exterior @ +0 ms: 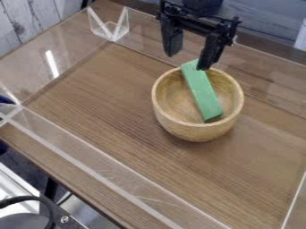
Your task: Put the green block in the brown bowl
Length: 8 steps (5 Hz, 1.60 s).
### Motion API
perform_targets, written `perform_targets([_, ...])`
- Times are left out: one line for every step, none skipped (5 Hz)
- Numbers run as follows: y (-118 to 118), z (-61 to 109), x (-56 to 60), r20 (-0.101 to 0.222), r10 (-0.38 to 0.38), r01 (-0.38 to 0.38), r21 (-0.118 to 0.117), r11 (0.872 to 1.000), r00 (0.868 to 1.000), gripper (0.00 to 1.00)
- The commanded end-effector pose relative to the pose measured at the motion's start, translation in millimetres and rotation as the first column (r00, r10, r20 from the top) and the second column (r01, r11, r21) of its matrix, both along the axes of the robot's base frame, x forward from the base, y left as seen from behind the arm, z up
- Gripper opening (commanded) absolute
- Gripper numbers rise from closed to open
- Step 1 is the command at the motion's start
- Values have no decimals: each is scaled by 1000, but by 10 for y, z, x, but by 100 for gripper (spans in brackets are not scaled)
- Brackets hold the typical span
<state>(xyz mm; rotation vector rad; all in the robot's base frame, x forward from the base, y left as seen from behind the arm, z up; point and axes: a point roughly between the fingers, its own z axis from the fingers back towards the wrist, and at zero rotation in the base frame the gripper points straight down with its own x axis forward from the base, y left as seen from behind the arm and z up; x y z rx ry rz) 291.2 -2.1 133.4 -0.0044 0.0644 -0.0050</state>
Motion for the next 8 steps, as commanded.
perform_targets([-3, 186, -13, 38, 37, -36, -12, 999, 999, 100])
perform_targets([95, 229, -14, 35, 47, -46, -21, 999, 998, 100])
perform_targets([408, 337, -109, 97, 73, -73, -7, 997, 993, 100])
perform_targets([848, 336, -228, 149, 104, -106, 7, 994, 983, 100])
perform_targets([1211, 288, -313, 193, 118, -125, 23, 992, 974, 100])
perform_targets([1390, 185, -199, 201, 137, -160, 104, 982, 970, 100])
perform_targets([1193, 170, -14, 210, 109, -140, 142, 980, 972, 100])
perform_targets([928, 215, -10, 223, 88, -111, 93, 989, 971, 100])
